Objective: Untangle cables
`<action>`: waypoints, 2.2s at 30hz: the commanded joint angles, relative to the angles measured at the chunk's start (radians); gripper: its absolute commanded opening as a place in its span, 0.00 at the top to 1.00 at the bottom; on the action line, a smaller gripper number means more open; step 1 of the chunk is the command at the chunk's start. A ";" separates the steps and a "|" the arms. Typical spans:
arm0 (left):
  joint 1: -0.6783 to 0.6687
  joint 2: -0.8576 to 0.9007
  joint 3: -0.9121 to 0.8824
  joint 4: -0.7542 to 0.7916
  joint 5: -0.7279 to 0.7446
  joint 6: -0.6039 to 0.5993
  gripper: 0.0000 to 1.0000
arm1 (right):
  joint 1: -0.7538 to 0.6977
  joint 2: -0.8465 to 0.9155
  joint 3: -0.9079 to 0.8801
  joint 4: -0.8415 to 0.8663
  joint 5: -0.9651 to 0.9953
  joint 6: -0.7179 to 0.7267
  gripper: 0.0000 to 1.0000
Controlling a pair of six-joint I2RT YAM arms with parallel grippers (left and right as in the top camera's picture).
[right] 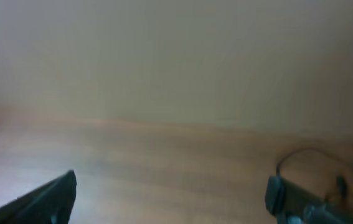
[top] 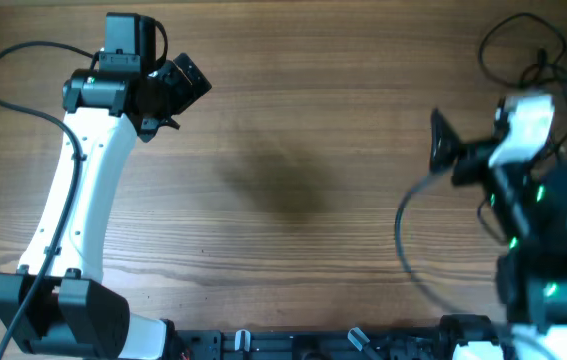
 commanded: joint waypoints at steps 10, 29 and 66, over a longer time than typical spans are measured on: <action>-0.001 0.006 0.002 0.002 -0.010 0.008 0.00 | -0.002 -0.528 -0.589 0.254 -0.003 -0.015 0.00; -0.001 0.006 0.002 0.002 -0.010 0.008 0.00 | -0.002 -0.712 -0.749 0.207 0.016 -0.013 0.00; -0.001 -0.170 0.001 0.043 -0.121 0.155 0.00 | -0.002 -0.711 -0.749 0.207 0.016 -0.013 0.00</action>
